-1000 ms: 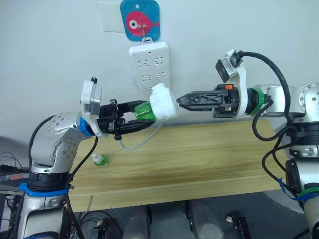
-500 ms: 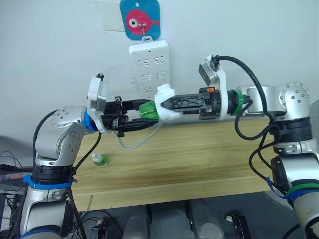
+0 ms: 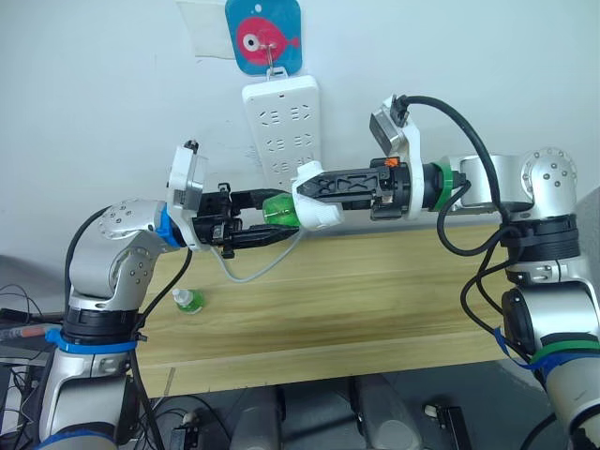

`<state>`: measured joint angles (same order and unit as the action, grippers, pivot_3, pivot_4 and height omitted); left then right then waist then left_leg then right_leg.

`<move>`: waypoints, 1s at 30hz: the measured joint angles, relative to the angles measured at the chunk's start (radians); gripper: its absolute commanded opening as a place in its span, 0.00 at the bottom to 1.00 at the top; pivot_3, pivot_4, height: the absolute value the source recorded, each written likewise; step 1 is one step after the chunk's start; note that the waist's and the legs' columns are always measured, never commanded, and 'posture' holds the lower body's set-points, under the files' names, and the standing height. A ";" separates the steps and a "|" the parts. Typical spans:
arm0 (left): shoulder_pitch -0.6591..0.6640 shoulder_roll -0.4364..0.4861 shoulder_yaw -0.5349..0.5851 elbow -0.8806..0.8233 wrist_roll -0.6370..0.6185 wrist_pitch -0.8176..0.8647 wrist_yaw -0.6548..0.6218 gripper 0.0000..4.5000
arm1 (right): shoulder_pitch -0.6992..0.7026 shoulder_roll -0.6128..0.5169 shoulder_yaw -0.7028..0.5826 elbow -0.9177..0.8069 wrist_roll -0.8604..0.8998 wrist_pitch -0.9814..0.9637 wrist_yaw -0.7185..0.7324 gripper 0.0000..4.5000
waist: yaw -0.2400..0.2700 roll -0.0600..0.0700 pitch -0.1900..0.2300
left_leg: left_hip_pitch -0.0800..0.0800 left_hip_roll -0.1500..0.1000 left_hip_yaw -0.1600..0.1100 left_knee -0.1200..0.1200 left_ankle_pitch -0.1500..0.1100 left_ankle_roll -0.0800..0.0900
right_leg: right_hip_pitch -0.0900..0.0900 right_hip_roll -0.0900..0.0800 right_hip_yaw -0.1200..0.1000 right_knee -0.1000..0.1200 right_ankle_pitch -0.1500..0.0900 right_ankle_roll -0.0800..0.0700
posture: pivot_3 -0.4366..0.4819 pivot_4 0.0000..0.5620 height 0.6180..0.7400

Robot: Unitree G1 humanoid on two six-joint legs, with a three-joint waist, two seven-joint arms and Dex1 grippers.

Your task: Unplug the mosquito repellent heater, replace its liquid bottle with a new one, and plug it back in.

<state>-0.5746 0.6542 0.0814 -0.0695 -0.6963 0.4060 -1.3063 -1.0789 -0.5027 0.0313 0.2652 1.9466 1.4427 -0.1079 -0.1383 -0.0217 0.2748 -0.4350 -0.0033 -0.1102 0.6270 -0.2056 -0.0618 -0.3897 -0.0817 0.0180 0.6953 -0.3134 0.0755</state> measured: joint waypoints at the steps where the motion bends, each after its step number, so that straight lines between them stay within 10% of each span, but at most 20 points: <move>1: 0.000 0.000 0.000 0.001 0.001 0.000 -0.001 0.50 | 0.000 -0.001 0.000 0.003 0.000 0.004 0.001 1.00 | 0.000 0.000 0.000 | 0.000 0.000 0.000 0.000 0.000 0.000 | 0.000 0.000 0.000 0.000 0.000 0.000 | 0.31 0.47 0.92; 12: -0.014 -0.005 0.000 0.007 0.016 -0.002 -0.012 0.50 | -0.001 -0.004 0.002 0.015 0.000 0.015 0.013 1.00 | 0.000 0.000 0.000 | 0.000 0.000 0.000 0.000 0.000 0.000 | 0.000 0.000 0.000 0.000 0.000 0.000 | 0.30 0.48 0.92; 18: -0.029 -0.012 0.004 0.010 0.029 -0.008 -0.009 0.50 | -0.001 -0.008 0.007 0.025 -0.009 0.017 0.001 0.68 | 0.000 0.000 0.001 | 0.000 0.000 0.000 0.000 0.000 0.000 | 0.000 0.000 0.000 0.000 0.000 0.000 | 0.30 0.48 0.92; 30: -0.038 -0.006 0.002 0.028 0.039 -0.018 -0.030 0.50 | -0.001 0.001 0.006 0.025 -0.011 0.015 -0.008 0.67 | 0.000 0.000 0.012 | 0.000 0.000 0.000 0.000 0.000 0.000 | 0.000 0.000 0.000 0.000 0.000 0.000 | 0.30 0.47 0.92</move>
<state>-0.6131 0.6483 0.0831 -0.0411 -0.6578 0.3885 -1.3364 -1.0799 -0.5016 0.0375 0.2903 1.9354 1.4579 -0.1157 -0.1387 -0.0222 0.2865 -0.4352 -0.0032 -0.1101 0.6268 -0.2056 -0.0618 -0.3901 -0.0817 0.0179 0.6952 -0.3134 0.0755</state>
